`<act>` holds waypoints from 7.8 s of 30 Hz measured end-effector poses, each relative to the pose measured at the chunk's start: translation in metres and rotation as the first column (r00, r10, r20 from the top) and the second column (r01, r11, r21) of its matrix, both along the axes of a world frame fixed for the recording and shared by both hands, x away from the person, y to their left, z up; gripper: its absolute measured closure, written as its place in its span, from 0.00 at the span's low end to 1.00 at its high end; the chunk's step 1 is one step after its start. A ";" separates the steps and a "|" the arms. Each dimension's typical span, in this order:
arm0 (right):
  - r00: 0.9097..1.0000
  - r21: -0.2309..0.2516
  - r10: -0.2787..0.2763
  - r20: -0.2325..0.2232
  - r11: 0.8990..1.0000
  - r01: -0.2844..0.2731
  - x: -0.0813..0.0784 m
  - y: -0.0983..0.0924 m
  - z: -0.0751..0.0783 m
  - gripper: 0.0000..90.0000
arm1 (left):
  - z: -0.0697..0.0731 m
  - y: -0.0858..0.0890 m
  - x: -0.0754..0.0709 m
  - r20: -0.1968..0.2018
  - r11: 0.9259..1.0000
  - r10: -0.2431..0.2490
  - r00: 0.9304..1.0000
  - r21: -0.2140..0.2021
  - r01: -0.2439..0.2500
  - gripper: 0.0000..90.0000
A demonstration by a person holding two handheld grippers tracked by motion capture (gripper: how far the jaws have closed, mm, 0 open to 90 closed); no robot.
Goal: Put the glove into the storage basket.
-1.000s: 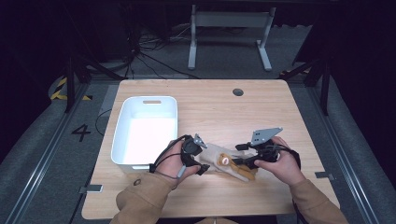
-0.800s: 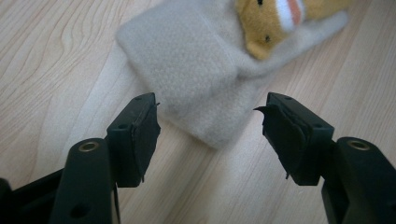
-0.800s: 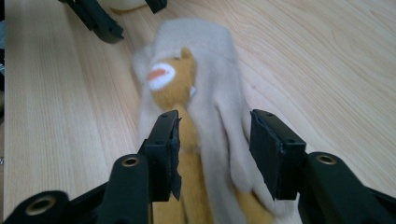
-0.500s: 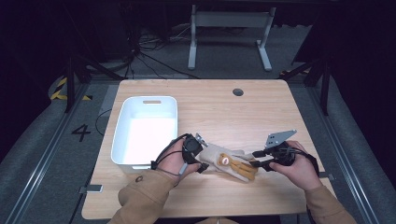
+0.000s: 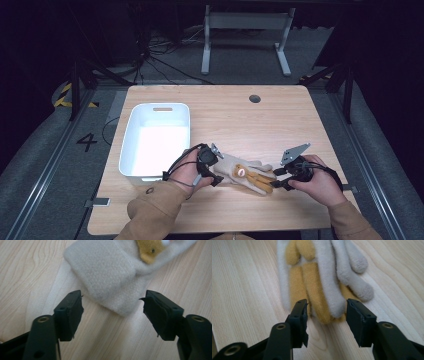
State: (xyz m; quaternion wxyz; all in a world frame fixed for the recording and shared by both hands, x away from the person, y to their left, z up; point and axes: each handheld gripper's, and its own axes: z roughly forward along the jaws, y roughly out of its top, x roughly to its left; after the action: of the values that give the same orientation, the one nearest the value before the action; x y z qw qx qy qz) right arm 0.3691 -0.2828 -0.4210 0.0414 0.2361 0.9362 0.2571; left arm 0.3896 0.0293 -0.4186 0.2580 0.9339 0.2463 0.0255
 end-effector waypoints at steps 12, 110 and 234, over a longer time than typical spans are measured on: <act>1.000 -0.048 0.024 0.017 0.999 -0.023 0.001 0.007 -0.007 0.86 | -0.006 -0.004 0.002 -0.010 1.000 0.031 0.999 -0.002 -0.031 0.49; 0.984 -0.015 -0.134 0.115 0.991 0.137 0.031 -0.007 0.017 0.95 | 0.005 -0.003 -0.031 0.013 0.996 0.055 0.998 0.071 -0.056 0.68; 0.945 0.167 -0.287 0.154 0.951 0.261 0.010 -0.057 0.015 0.52 | -0.049 -0.054 0.011 0.166 0.964 -0.170 0.971 -0.174 0.199 0.26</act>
State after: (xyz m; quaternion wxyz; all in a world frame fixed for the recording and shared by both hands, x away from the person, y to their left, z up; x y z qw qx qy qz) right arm 0.3794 -0.3400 -0.4064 0.1424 0.3427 0.8657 0.3360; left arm 0.4004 -0.0243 -0.4674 0.3649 0.9193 0.1394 0.0479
